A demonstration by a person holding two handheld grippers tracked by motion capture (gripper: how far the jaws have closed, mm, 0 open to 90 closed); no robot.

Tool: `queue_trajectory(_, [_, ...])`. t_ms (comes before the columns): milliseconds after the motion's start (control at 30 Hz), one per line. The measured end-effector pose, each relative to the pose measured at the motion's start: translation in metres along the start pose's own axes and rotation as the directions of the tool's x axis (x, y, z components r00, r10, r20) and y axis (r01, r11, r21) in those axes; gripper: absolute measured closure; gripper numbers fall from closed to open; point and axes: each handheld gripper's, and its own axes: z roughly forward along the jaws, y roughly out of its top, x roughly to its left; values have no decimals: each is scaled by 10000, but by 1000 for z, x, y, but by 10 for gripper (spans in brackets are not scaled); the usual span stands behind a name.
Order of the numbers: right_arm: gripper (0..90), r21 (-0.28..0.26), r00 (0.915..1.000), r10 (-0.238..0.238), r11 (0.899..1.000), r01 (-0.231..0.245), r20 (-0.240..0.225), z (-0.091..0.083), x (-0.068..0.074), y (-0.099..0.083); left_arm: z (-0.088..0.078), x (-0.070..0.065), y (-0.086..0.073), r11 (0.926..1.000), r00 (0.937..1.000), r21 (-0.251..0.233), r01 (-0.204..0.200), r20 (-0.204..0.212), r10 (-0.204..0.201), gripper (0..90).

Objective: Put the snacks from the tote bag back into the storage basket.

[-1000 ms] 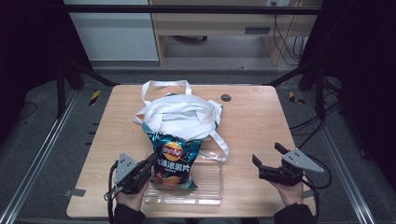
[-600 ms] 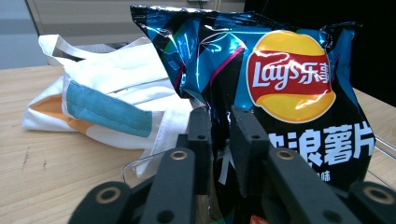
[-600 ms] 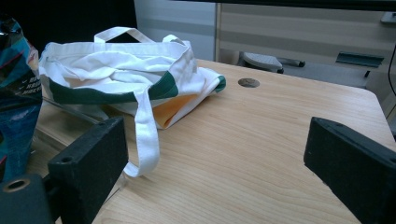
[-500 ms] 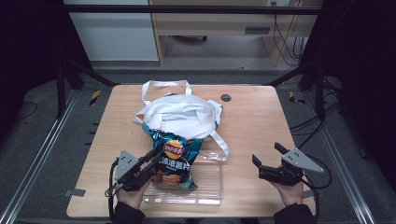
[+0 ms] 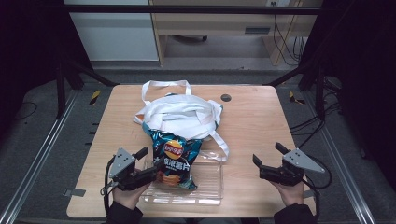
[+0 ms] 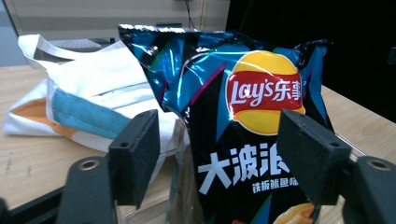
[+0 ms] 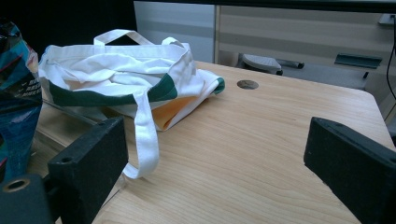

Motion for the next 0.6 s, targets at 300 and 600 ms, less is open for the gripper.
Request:
queue_trajectory(300, [66, -27, 10000, 1, 10000, -1, 32, -1, 0, 0, -11, 20, 1, 9998, 9999, 214, -16, 136, 13, 232])
queue_trajectory(600, [55, 49, 9999, 86, 10000, -87, 100, -2, 0, 0, -20, 44, -5, 9979, 9994, 628, -140, -315, 160, 207])
